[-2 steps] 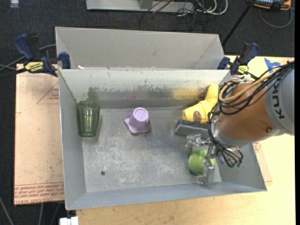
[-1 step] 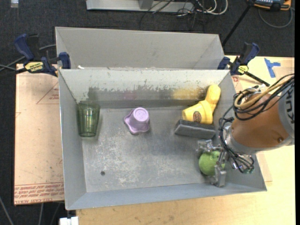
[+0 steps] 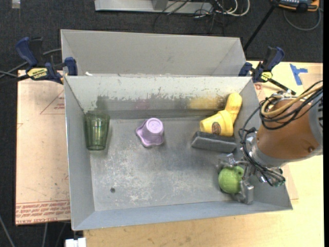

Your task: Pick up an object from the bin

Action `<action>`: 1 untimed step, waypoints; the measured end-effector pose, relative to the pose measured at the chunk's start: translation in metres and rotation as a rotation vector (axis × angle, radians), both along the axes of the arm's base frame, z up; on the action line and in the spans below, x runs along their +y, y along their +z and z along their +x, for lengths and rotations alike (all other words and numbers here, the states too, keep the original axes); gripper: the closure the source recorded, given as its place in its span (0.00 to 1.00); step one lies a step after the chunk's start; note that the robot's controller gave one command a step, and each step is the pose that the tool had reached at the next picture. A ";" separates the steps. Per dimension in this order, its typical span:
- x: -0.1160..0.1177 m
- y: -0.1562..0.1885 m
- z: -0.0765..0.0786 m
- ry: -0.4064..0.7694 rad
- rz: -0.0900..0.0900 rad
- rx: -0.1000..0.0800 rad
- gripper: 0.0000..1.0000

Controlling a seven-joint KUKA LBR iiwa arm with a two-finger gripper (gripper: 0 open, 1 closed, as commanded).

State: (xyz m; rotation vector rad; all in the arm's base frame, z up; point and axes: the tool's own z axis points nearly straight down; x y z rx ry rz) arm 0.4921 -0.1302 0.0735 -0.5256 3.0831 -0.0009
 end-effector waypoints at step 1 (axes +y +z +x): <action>-0.003 0.112 0.015 -0.096 0.001 -0.017 1.00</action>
Offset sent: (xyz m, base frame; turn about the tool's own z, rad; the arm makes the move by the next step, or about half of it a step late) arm 0.0000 0.0000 0.0000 0.0000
